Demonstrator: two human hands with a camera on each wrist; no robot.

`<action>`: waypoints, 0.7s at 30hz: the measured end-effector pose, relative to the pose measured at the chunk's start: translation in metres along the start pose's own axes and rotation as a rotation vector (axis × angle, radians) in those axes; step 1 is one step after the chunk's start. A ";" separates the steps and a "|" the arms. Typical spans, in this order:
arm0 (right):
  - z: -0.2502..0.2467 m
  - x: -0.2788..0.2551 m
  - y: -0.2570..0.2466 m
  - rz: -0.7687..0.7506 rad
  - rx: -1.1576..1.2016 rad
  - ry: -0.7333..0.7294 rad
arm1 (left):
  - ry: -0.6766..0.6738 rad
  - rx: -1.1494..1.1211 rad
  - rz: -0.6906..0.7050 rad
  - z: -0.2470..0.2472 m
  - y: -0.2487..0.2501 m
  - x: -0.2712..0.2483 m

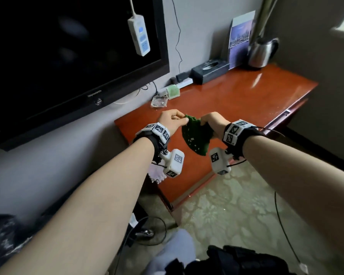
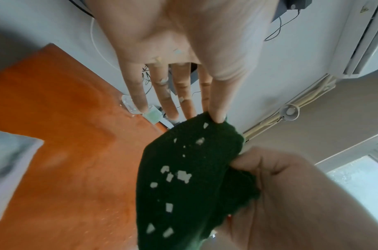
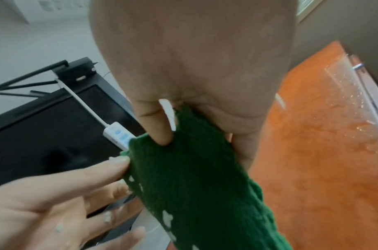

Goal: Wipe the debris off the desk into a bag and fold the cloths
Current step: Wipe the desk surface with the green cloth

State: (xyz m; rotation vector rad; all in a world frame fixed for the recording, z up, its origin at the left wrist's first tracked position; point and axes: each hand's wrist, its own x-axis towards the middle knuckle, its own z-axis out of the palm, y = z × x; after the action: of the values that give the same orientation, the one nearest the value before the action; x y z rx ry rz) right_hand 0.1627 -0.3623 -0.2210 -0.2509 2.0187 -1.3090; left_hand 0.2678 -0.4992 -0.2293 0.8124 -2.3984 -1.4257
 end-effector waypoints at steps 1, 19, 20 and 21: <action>-0.011 0.009 -0.002 -0.028 -0.023 0.026 | 0.006 -0.004 0.016 0.003 0.006 0.011; -0.106 0.206 -0.072 -0.383 -0.681 0.012 | 0.012 0.045 0.046 0.073 0.047 0.237; -0.109 0.215 -0.072 -0.390 -0.734 0.024 | 0.013 0.036 0.039 0.074 0.047 0.244; -0.112 0.223 -0.073 -0.397 -0.793 0.019 | 0.014 0.024 0.031 0.075 0.047 0.250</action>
State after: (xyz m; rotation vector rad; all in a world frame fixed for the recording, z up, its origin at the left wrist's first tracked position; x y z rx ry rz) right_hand -0.0888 -0.4290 -0.2331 -1.0432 2.5010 -0.6413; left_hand 0.0122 -0.5691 -0.2451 0.7841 -2.4117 -1.3780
